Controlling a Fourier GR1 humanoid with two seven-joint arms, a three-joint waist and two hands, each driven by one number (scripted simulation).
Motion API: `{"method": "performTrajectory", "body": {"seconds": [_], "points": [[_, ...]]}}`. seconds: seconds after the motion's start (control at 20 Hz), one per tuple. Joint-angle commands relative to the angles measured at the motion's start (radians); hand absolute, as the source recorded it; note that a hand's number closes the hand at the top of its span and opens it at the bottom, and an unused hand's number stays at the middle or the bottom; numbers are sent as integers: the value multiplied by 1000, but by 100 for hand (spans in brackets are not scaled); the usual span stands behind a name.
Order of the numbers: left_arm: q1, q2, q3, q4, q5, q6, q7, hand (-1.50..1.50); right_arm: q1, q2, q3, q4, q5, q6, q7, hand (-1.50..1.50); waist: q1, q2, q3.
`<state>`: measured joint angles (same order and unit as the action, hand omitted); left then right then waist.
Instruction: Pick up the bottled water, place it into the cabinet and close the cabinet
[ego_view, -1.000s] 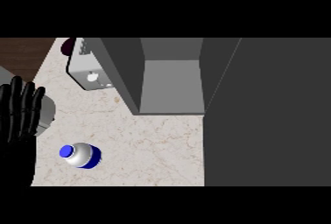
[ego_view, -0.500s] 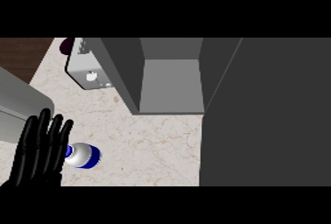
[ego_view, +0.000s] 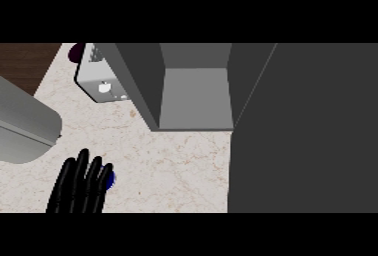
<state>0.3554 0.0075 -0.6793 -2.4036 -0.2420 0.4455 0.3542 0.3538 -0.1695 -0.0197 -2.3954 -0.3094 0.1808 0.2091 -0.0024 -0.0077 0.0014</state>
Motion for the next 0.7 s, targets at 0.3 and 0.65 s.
{"method": "performTrajectory", "body": {"seconds": [0.3, 0.65], "points": [[57, 57, -121, -135, -188, 102, 45, -150, 99, 6, -58, -182, -152, 16, 60, -150, -3, -5, 1], [108, 90, -219, -84, -223, 191, -26, -150, 119, 2, -59, -174, -169, 53, 50, -150, 3, -7, 0]]}}
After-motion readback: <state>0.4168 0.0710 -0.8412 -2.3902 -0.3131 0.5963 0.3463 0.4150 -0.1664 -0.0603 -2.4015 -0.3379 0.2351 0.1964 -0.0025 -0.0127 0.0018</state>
